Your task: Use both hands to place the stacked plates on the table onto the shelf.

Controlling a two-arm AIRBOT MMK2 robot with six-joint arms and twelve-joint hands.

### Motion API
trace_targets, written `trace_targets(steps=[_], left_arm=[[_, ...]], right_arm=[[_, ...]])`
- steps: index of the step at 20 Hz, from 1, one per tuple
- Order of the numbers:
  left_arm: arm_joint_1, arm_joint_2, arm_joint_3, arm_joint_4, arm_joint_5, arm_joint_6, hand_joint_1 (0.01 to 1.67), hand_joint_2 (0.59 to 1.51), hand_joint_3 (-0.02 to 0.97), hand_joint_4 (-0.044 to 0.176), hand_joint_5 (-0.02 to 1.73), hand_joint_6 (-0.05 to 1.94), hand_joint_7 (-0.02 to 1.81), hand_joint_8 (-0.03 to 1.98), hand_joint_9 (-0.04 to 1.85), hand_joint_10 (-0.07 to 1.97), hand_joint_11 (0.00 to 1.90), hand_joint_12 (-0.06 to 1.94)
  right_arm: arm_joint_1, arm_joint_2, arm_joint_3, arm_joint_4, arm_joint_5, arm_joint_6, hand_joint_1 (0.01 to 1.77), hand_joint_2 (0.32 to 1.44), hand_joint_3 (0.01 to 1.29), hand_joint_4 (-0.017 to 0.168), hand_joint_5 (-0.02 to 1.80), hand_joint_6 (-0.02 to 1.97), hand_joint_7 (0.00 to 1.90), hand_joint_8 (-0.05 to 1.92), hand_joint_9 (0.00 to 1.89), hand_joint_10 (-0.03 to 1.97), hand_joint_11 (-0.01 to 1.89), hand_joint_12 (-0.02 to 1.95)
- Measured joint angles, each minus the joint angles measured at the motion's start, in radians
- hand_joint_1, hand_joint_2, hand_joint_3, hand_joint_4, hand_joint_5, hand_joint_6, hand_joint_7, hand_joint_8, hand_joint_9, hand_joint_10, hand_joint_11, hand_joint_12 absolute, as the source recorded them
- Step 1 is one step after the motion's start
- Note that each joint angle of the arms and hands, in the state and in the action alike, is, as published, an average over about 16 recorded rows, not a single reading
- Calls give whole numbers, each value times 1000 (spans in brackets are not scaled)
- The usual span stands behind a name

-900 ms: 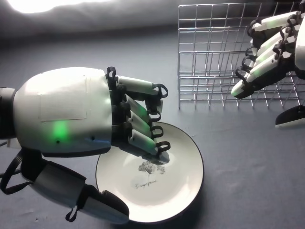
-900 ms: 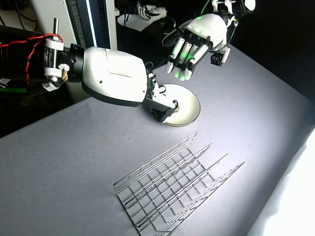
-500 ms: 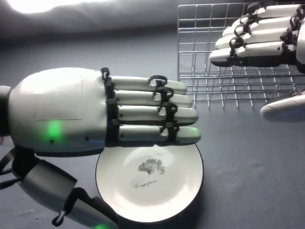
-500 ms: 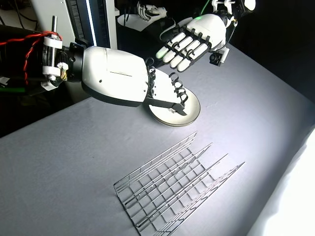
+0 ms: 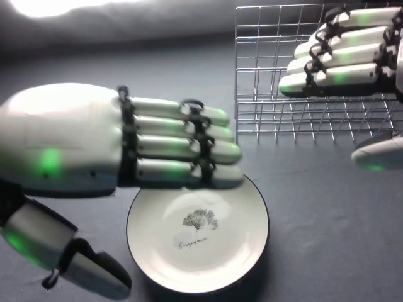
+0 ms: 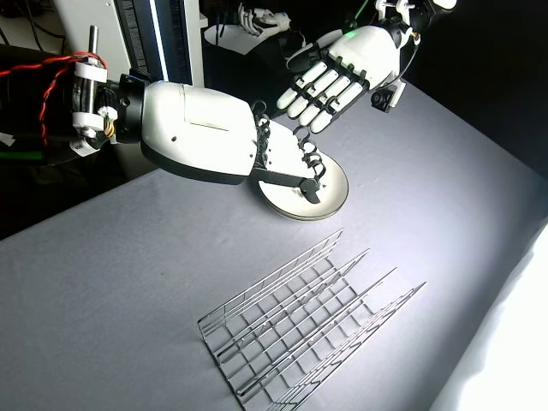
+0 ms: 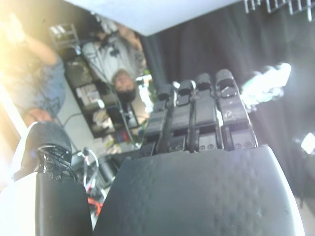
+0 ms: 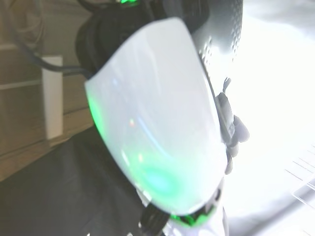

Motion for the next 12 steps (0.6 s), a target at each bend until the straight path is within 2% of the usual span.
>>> trace_targets(steps=[7, 12], left_arm=[[-7, 19, 27, 122, -52, -73, 20, 1083, 20, -1, 21, -3, 20, -7, 19, 9, 21, 4], [9, 29, 36, 218, -58, -106, 18, 1082, 20, -1, 20, -3, 20, -3, 20, 9, 22, 4]], right_arm=[[-35, -8, 37, -26, 94, -34, 12, 1282, 16, 5, 165, -1, 180, -2, 163, 4, 21, 459], [-51, -11, 54, -36, 139, -46, 12, 1280, 15, 5, 166, -1, 178, -1, 156, 4, 21, 453]])
